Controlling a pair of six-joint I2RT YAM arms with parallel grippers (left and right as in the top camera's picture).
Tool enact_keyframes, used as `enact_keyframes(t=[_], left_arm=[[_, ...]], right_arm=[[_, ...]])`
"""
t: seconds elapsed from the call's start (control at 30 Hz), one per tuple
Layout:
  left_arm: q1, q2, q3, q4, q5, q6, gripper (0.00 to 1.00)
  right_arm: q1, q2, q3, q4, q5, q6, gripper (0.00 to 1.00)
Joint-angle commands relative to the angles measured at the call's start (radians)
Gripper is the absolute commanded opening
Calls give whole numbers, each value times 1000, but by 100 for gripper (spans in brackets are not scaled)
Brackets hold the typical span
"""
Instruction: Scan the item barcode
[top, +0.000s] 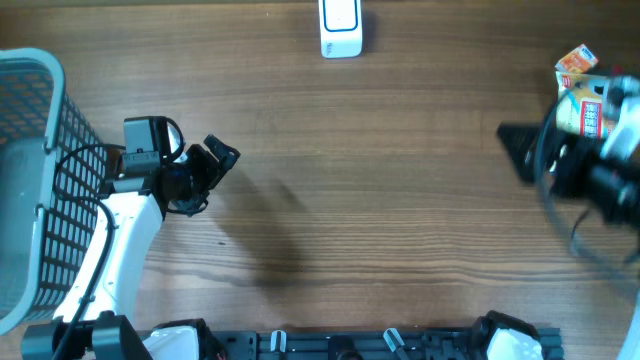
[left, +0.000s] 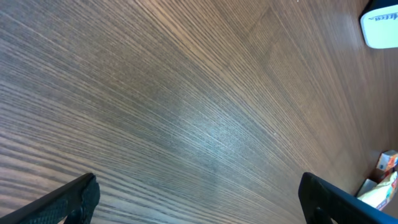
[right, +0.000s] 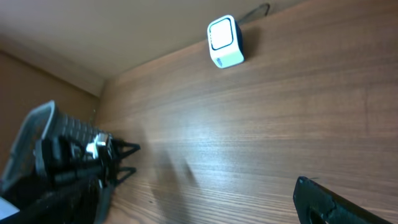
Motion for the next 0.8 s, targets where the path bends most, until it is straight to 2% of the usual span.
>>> enact_keyframes(t=[0.0,0.1,0.3,0.5,0.6,0.7,0.77], left_arm=[[7,-4,-3,2,-6,13,100],[7,-4,-3,2,-6,13,100],[7,-4,-3,2,-6,13,100],[7,-4,-3,2,-6,13,100],[7,-4,-3,2,-6,13,100],[7,-4,-3,2,-6,13,100],[7,-4,-3,2,-6,13,100]], right_arm=[[12,-149,-105,-114,61,-38,100],[12,-235,-143,-271,62,-32,100],[12,-243,-143,-294,165,-48,100],[12,-243,-143,-294,160,-179,100],[12,-252,-143,-294,92,-341,100],[12,-312,-167,-260,21,-408,100],[58,-458,-260,-92,-35,-408,100]])
